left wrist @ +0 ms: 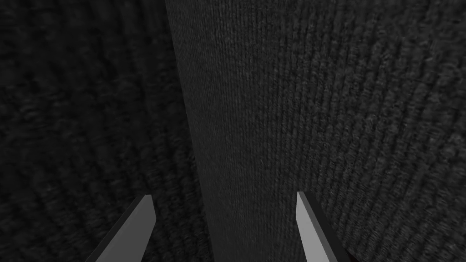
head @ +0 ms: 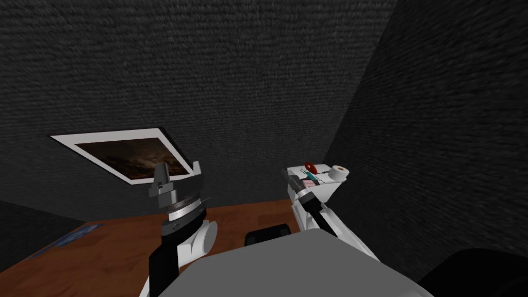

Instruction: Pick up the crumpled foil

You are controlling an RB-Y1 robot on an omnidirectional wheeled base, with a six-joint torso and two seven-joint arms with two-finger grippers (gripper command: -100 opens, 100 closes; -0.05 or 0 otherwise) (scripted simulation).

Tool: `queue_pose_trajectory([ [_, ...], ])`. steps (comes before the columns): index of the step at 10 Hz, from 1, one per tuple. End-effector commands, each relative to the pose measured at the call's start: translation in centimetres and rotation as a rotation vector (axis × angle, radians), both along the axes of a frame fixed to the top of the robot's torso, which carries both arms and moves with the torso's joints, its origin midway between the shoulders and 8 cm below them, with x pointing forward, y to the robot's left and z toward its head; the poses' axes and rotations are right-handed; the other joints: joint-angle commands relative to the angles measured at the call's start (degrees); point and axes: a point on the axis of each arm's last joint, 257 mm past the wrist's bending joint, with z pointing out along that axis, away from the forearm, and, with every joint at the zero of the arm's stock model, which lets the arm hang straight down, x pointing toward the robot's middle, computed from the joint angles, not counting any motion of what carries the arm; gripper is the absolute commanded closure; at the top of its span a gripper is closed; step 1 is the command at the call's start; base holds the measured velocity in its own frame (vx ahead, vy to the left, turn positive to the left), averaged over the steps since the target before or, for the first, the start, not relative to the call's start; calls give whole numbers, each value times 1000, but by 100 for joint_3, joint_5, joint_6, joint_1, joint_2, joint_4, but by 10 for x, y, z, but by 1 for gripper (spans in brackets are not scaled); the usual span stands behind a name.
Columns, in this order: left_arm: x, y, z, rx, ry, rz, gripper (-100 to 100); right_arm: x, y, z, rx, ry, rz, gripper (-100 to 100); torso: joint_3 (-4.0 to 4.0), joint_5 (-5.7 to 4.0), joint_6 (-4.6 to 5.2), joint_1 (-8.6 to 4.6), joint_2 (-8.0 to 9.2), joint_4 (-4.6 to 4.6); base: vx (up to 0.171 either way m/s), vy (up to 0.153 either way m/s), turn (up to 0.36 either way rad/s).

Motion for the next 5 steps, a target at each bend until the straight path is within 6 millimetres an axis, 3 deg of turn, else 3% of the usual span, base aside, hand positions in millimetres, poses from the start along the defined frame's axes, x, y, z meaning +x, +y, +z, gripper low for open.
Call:
queue_pose_trajectory([
  [1, 0, 0, 0, 0, 0, 0, 0, 2, -2, -16, -62, 32, -18, -100, 0, 0, 0, 0, 0, 0, -2, -12, 96],
  [2, 0, 0, 0, 0, 0, 0, 0, 2, -1, -16, -71, 32, -18, -100, 0, 0, 3, -1, 0, 0, -1, -5, -23],
  [3, 0, 0, 0, 0, 0, 0, 0, 2, -5, -43, -131, 91, -42, -100, 0, 0, 4, 1, 0, 0, -4, -6, 140],
  [4, 0, 0, 0, 0, 0, 0, 0, 2, -4, -44, -158, 89, -43, -100, 0, 0, 0, 1, 1, 0, -6, -11, 137],
  [5, 0, 0, 0, 0, 0, 0, 0, 1, -9, -70, -210, 149, -66, -100, 1, 0, 2, -1, 1, 0, -9, -14, 217],
])
